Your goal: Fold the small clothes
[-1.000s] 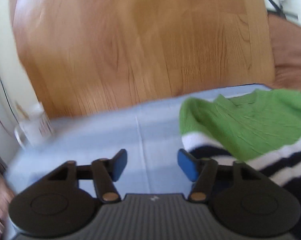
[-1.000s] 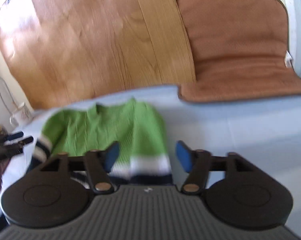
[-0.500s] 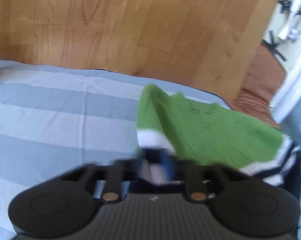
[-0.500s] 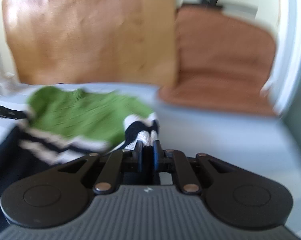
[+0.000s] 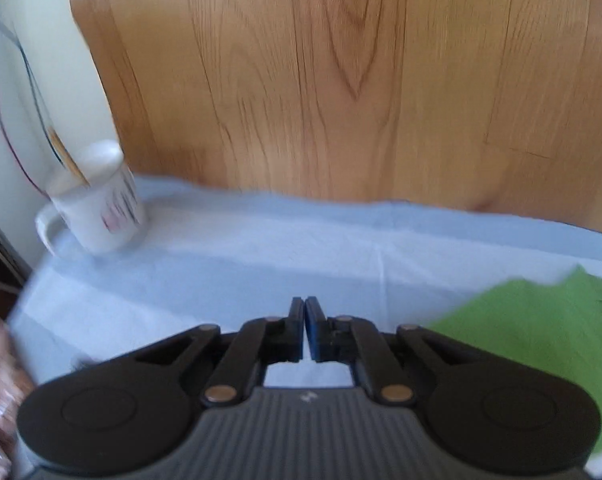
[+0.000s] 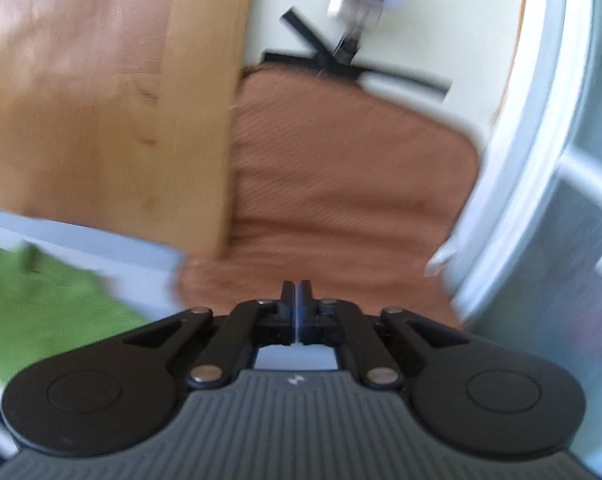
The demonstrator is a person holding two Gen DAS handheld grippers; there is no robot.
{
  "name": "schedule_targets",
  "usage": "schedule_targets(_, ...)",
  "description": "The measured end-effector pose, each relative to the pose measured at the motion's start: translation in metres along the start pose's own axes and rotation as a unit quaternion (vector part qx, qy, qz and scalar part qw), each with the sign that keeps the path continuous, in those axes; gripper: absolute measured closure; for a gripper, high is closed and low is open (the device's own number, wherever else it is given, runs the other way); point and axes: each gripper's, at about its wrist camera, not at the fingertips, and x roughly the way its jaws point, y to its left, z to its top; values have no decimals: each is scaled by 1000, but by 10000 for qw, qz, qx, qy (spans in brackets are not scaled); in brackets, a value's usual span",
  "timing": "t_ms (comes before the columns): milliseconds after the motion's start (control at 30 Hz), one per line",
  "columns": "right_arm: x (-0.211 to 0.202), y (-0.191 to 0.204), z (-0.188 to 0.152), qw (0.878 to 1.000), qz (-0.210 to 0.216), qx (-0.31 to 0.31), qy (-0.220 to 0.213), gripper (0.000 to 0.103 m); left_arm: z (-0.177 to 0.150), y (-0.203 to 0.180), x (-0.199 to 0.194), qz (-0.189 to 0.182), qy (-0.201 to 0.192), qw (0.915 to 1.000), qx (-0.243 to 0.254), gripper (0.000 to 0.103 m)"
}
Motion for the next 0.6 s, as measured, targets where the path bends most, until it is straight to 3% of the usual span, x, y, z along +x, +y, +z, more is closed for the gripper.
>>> schedule_targets(67,-15,12,-15,9990,425,94,80,91,-15,5,-10,-237,10,9997,84,91)
schedule_targets(133,-34,23,-36,9975,693,112,56,81,-36,7,-24,-362,52,9989,276,76)
schedule_targets(233,-63,40,-66,9944,1057,75,36,68,-74,19,-45,-871,169,9953,385,64)
schedule_targets(300,-74,52,-81,9920,1259,-28,118,68,-100,29,-64,-1158,272,9922,364,50)
schedule_targets(433,-92,70,-103,9893,1452,-119,115,64,-143,52,-97,-1847,435,9818,47,40)
schedule_targets(500,-100,72,-112,9881,1533,18,109,62,-162,61,-109,-2196,588,9736,-187,29)
schedule_targets(600,-110,72,-123,9877,1540,265,68,62,-183,68,-115,-2572,808,9621,-413,31)
